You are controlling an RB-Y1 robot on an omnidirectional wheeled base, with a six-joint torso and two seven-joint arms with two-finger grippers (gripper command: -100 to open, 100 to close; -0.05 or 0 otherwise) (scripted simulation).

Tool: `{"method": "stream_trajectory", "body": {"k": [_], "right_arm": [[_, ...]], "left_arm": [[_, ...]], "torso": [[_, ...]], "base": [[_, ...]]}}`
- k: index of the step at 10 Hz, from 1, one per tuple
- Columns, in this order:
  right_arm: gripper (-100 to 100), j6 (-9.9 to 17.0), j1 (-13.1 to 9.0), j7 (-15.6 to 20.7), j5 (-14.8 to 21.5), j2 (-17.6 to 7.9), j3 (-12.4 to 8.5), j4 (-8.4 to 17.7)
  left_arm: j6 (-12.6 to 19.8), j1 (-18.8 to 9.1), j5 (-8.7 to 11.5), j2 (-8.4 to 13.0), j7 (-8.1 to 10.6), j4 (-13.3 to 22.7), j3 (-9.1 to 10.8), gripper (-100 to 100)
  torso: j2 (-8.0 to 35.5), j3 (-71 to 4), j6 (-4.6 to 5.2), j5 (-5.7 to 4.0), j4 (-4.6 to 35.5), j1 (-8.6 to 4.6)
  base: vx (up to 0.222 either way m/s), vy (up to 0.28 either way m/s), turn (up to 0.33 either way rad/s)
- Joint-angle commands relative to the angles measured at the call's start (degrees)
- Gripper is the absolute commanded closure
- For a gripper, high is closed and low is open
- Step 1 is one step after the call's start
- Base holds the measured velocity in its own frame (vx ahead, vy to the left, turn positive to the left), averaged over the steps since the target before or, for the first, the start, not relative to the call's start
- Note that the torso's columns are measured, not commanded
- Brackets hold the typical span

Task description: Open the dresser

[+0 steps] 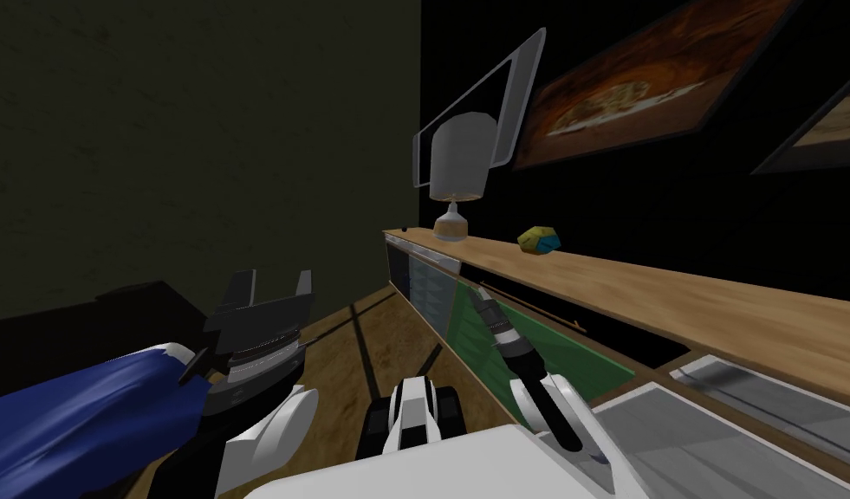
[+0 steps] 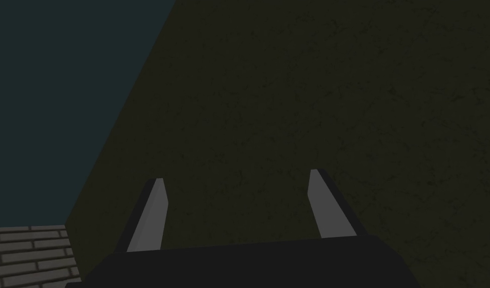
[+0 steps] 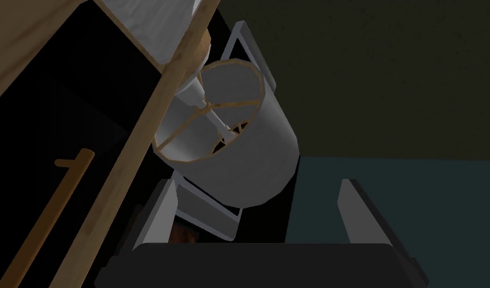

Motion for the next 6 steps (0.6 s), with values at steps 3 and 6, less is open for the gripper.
{"method": "stream_trajectory", "body": {"k": [3, 6], "right_arm": [[-100, 1.5, 0.2, 2.9, 6.8, -0.2, -1.1, 0.3], [-100, 3.7, 0.4, 6.3, 12.2, -0.9, -2.6, 0.6]], "left_arm": [[0.0, 0.0, 0.0, 0.0, 0.0, 0.0, 0.0, 0], [0.0, 0.0, 0.0, 0.0, 0.0, 0.0, 0.0, 0]], "torso": [[0.0, 0.0, 0.0, -0.01, 0.0, -0.05], [-0.1, 0.0, -0.01, 0.01, 0.0, 0.01]], "base": [[0.05, 0.067, -0.01], [0.054, 0.081, -0.015]]}}
